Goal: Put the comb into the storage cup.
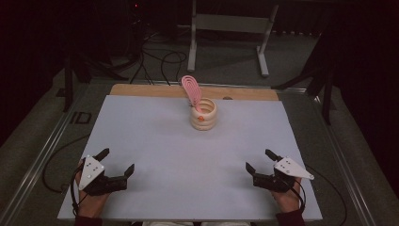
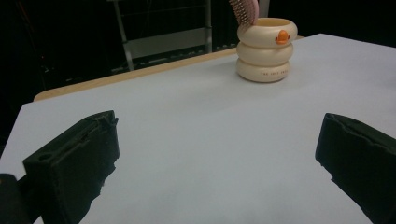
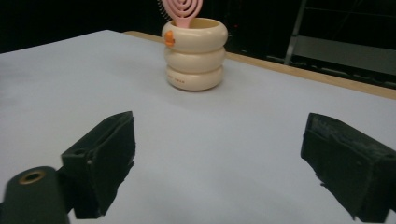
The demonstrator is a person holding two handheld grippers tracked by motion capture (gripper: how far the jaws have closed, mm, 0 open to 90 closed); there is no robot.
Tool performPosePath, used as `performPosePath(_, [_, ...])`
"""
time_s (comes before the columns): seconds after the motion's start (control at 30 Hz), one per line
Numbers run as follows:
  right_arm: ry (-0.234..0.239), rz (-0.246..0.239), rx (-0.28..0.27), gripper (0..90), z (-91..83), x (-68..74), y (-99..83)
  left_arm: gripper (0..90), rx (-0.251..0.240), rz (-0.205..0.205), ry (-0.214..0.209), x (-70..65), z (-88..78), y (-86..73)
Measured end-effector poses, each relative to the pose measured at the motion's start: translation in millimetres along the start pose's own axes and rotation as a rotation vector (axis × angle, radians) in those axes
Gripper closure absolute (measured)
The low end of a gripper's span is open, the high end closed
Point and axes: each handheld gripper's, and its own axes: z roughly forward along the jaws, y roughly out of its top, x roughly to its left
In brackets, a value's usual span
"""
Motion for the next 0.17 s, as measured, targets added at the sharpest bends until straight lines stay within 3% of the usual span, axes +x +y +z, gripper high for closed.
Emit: performPosePath(0.17, [-0.008,0.003,0.003,9.6,0.3,-0.5,-0.4,0.1,0.012,-0.009,0.007,2.2,1.7,-1.2])
